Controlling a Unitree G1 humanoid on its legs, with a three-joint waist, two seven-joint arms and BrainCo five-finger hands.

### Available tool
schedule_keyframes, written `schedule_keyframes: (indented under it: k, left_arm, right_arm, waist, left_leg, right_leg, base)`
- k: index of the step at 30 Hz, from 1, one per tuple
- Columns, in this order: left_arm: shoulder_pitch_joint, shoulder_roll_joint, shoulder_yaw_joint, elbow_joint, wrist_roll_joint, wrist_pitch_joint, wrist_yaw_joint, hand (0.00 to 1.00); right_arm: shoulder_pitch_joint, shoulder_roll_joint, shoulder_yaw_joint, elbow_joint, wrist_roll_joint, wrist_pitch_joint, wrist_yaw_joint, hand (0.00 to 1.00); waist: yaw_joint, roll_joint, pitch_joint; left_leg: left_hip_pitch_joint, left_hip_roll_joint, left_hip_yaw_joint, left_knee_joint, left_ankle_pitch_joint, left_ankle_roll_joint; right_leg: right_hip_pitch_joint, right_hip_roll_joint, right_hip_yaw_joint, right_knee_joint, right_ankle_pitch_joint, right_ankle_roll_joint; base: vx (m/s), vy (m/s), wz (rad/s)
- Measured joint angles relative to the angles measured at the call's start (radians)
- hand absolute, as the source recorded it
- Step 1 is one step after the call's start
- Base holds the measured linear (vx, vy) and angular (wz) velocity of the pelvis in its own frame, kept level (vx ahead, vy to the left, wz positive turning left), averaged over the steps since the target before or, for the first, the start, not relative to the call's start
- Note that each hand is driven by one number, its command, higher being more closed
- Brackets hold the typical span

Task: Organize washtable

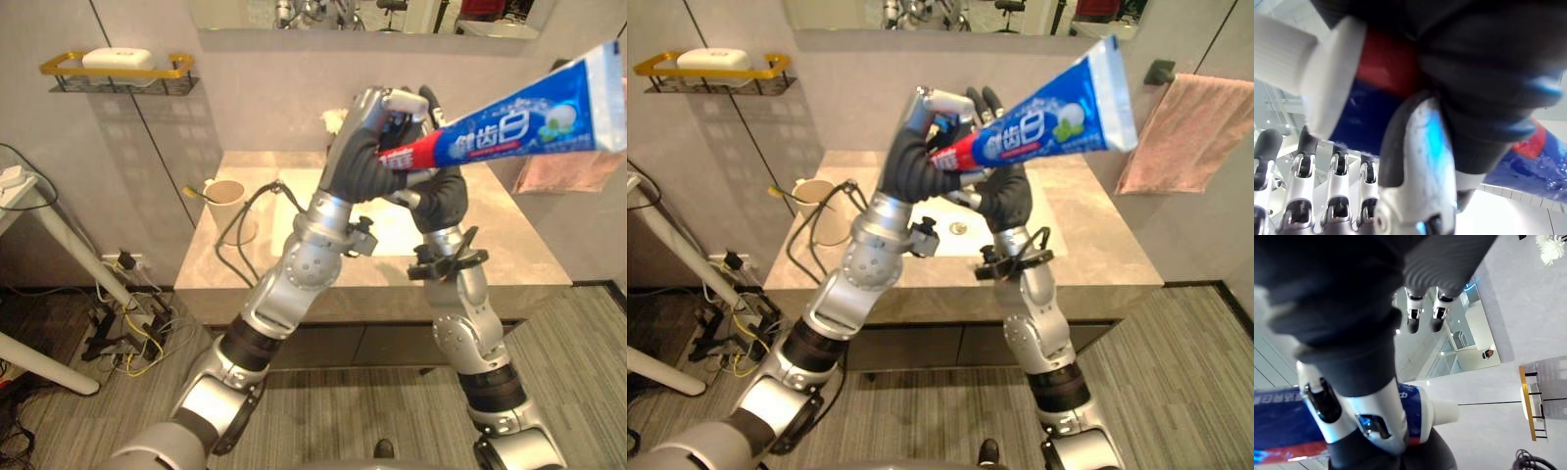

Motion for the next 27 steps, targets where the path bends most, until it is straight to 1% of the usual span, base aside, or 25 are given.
schedule_keyframes:
  k: [2,5,6,7,9,14,16,19,21,27]
  left_arm:
    - [0.002,0.009,0.000,0.014,0.000,-0.011,0.000,1.00]
    - [0.001,0.017,0.000,0.040,0.001,-0.010,0.000,1.00]
    - [0.003,0.019,0.004,0.084,0.005,-0.003,-0.002,1.00]
    - [0.007,0.019,0.013,0.101,0.005,-0.006,-0.002,1.00]
    - [0.012,0.020,0.029,0.114,0.010,0.005,-0.003,1.00]
    - [0.020,0.029,0.029,0.121,0.014,0.014,-0.006,1.00]
    - [0.022,0.041,0.030,0.121,0.020,0.014,-0.006,1.00]
    - [0.027,0.059,0.034,0.127,0.032,0.015,-0.007,1.00]
    - [0.040,0.056,0.057,0.131,0.044,0.016,-0.008,1.00]
    - [0.041,0.055,0.066,0.132,0.050,0.013,-0.009,1.00]
  right_arm:
    - [0.021,-0.002,-0.001,-0.026,0.020,0.010,0.000,0.00]
    - [0.054,-0.004,0.000,-0.043,0.026,0.020,0.004,0.00]
    - [0.086,-0.005,0.010,-0.106,0.034,0.020,0.028,0.00]
    - [0.093,-0.003,0.010,-0.122,0.040,0.024,0.026,0.00]
    - [0.119,-0.010,0.007,-0.145,0.040,0.023,0.047,0.00]
    - [0.162,-0.012,-0.003,-0.161,0.041,0.023,0.058,0.00]
    - [0.203,-0.013,-0.010,-0.184,0.041,0.023,0.069,0.00]
    - [0.240,-0.022,-0.019,-0.196,0.049,0.024,0.090,0.00]
    - [0.246,-0.022,-0.030,-0.206,0.053,0.029,0.094,0.00]
    - [0.247,-0.023,-0.048,-0.216,0.053,0.029,0.109,0.00]
  waist:
    - [0.003,0.000,0.000]
    - [0.002,0.000,0.000]
    - [0.001,0.001,0.001]
    - [-0.003,0.001,0.001]
    - [-0.012,0.000,0.001]
    - [-0.013,0.000,0.001]
    - [-0.014,0.000,0.001]
    - [-0.024,0.001,0.002]
    - [-0.026,0.003,0.003]
    - [-0.026,0.019,0.015]
  left_leg:
    - [0.000,0.000,0.010,-0.003,0.000,0.000]
    - [0.000,-0.001,0.015,-0.004,0.000,0.000]
    - [0.000,0.000,0.015,-0.003,0.000,0.000]
    - [0.001,0.000,0.015,-0.003,0.000,0.000]
    - [0.002,0.000,0.016,-0.005,0.000,0.000]
    - [0.004,-0.001,0.018,-0.007,0.000,0.000]
    - [0.004,-0.001,0.019,-0.008,0.000,0.000]
    - [0.006,-0.001,0.024,-0.008,0.000,0.000]
    - [0.009,-0.001,0.030,-0.009,0.000,0.000]
    - [0.019,0.001,0.043,-0.012,-0.002,-0.002]
  right_leg:
    - [-0.006,0.001,0.009,0.000,0.000,0.000]
    - [-0.014,0.002,0.020,0.000,0.000,0.000]
    - [-0.016,0.004,0.020,0.000,0.000,0.000]
    - [-0.016,0.005,0.021,0.000,0.000,0.000]
    - [-0.016,0.006,0.022,0.000,0.000,0.000]
    - [-0.016,0.006,0.023,0.000,0.000,0.000]
    - [-0.016,0.007,0.023,0.000,0.000,0.000]
    - [-0.016,0.007,0.026,0.000,0.000,0.000]
    - [-0.016,0.008,0.031,0.000,0.000,0.000]
    - [-0.016,0.015,0.048,0.000,0.000,0.000]
  base:
    - [-0.01,-0.009,-0.10]
    - [-0.02,-0.020,-0.11]
    - [0.00,-0.021,-0.05]
    - [0.00,-0.020,-0.04]
    - [0.00,0.000,0.00]
    - [0.00,0.000,0.00]
    - [0.00,0.000,0.00]
    - [-0.01,-0.009,-0.01]
    - [-0.03,-0.017,-0.08]
    - [-0.03,-0.027,-0.08]
